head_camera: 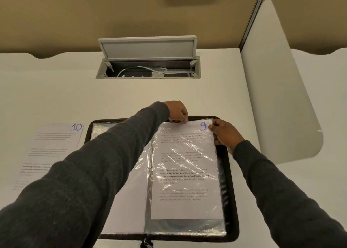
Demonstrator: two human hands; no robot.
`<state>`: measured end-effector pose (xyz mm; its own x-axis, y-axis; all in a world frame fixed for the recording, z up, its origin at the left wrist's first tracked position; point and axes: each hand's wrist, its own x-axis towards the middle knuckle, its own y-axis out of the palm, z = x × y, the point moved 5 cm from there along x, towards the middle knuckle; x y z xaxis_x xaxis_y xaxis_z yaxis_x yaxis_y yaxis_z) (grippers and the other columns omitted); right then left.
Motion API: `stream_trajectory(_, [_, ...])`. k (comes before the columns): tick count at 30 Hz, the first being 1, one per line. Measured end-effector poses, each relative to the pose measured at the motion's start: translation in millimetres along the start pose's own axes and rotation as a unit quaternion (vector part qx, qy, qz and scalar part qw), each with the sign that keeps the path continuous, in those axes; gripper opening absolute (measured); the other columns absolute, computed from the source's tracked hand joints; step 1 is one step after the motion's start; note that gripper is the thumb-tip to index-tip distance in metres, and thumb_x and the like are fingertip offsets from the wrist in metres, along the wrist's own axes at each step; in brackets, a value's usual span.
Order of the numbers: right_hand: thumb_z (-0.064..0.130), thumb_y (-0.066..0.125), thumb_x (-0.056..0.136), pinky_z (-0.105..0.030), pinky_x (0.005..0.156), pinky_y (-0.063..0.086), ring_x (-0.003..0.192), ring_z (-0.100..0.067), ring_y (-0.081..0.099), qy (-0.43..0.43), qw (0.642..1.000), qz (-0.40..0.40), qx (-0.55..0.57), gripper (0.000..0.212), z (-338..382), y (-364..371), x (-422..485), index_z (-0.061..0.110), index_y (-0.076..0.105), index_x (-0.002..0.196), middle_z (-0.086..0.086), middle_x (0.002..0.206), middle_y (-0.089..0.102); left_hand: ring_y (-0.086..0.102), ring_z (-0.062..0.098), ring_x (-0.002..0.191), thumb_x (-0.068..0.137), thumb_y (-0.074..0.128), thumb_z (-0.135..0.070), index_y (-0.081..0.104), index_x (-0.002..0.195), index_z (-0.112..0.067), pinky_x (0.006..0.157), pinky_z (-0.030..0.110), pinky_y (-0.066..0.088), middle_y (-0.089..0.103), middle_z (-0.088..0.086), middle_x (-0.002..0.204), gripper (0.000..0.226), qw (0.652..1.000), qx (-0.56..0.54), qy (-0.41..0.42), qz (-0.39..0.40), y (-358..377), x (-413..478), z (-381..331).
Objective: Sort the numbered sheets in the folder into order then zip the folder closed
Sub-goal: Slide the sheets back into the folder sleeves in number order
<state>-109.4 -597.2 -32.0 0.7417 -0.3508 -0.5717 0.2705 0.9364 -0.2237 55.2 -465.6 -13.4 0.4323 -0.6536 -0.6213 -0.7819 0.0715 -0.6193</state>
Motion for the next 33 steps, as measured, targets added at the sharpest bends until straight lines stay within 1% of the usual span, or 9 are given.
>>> stream_trajectory(6, [0.019, 0.051, 0.104, -0.033, 0.068, 0.057, 0.079, -0.022, 0.066, 0.015, 0.998, -0.016, 0.060, 0.019, -2, 4, -9, 0.009, 0.065, 0.113, -0.016, 0.104, 0.072, 0.051, 0.012, 0.080, 0.088, 0.066, -0.047, 0.061, 0.099, -0.016, 0.073, 0.029, 0.040, 0.057, -0.007, 0.086, 0.033, 0.997, -0.037, 0.025, -0.056, 17, -17, -4])
stream_trajectory(10, [0.031, 0.059, 0.100, -0.044, 0.089, 0.060, 0.098, -0.028, 0.072, 0.036, 0.997, 0.004, 0.069, 0.027, -11, 8, -21, 0.009, 0.064, 0.116, -0.010, 0.107, 0.075, 0.053, 0.019, 0.087, 0.091, 0.067, -0.030, 0.062, 0.096, -0.013, 0.073, 0.027, 0.039, 0.059, -0.003, 0.090, 0.019, 0.997, -0.013, 0.042, -0.065, 27, -25, 0])
stream_trajectory(14, [0.039, 0.065, 0.096, -0.037, 0.082, 0.061, 0.102, -0.030, 0.071, 0.051, 0.997, 0.035, 0.039, 0.040, -24, 9, -40, 0.005, 0.063, 0.119, -0.014, 0.111, 0.073, 0.058, 0.020, 0.098, 0.095, 0.061, -0.024, 0.071, 0.105, -0.010, 0.084, 0.029, 0.043, 0.068, 0.005, 0.108, 0.020, 0.996, -0.023, 0.037, -0.081, 29, -34, 2])
stream_trajectory(17, [0.042, 0.066, 0.094, -0.037, 0.083, 0.061, 0.100, -0.027, 0.073, 0.062, 0.995, 0.073, 0.022, 0.043, -33, 14, -54, 0.008, 0.063, 0.121, -0.010, 0.110, 0.075, 0.058, 0.015, 0.091, 0.098, 0.056, -0.020, 0.072, 0.107, -0.012, 0.082, 0.026, 0.043, 0.070, 0.003, 0.103, 0.019, 0.992, -0.059, 0.037, -0.104, 29, -45, 5])
stream_trajectory(20, [0.041, 0.067, 0.093, -0.047, 0.094, 0.058, 0.098, -0.025, 0.074, 0.062, 0.993, 0.098, 0.010, 0.037, -38, 21, -65, 0.015, 0.064, 0.120, -0.004, 0.108, 0.076, 0.062, 0.018, 0.097, 0.097, 0.056, -0.017, 0.070, 0.112, -0.012, 0.087, 0.027, 0.047, 0.070, 0.004, 0.108, 0.021, 0.982, -0.104, 0.042, -0.154, 28, -54, 11])
stream_trajectory(25, [0.028, 0.062, 0.099, -0.048, 0.092, 0.059, 0.094, -0.025, 0.075, 0.014, 0.997, 0.079, -0.001, 0.022, -15, 38, -81, 0.015, 0.067, 0.116, -0.006, 0.103, 0.078, 0.056, 0.021, 0.107, 0.089, 0.067, -0.038, 0.055, 0.125, -0.020, 0.092, 0.037, 0.048, 0.056, 0.005, 0.119, 0.042, 0.947, -0.080, 0.034, -0.310, 23, -87, 25])
stream_trajectory(28, [0.027, 0.059, 0.101, -0.044, 0.087, 0.060, 0.094, -0.027, 0.074, -0.011, 0.996, 0.087, 0.018, 0.020, 15, 60, -94, 0.013, 0.068, 0.112, -0.007, 0.100, 0.078, 0.052, 0.013, 0.083, 0.085, 0.069, -0.046, 0.052, 0.099, -0.020, 0.071, 0.028, 0.046, 0.055, 0.000, 0.098, 0.035, 0.915, -0.160, 0.025, -0.368, 21, -128, 35])
stream_trajectory(30, [0.031, 0.056, 0.102, -0.039, 0.081, 0.057, 0.094, -0.025, 0.072, -0.036, 0.992, 0.115, 0.049, 0.023, 38, 84, -107, 0.015, 0.069, 0.111, -0.007, 0.102, 0.077, 0.050, 0.013, 0.073, 0.080, 0.068, -0.058, 0.048, 0.085, -0.019, 0.064, 0.027, 0.043, 0.056, 0.006, 0.086, 0.044, 0.902, -0.254, 0.003, -0.350, 24, -154, 49])
stream_trajectory(33, [0.047, 0.051, 0.101, -0.039, 0.083, 0.056, 0.096, -0.027, 0.072, -0.059, 0.981, 0.163, 0.091, 0.040, 67, 127, -125, 0.016, 0.068, 0.120, -0.011, 0.110, 0.075, 0.062, 0.023, 0.081, 0.076, 0.058, -0.074, 0.057, 0.098, -0.008, 0.068, 0.038, 0.052, 0.065, 0.016, 0.098, 0.069, 0.868, -0.424, -0.025, -0.257, 34, -190, 73])
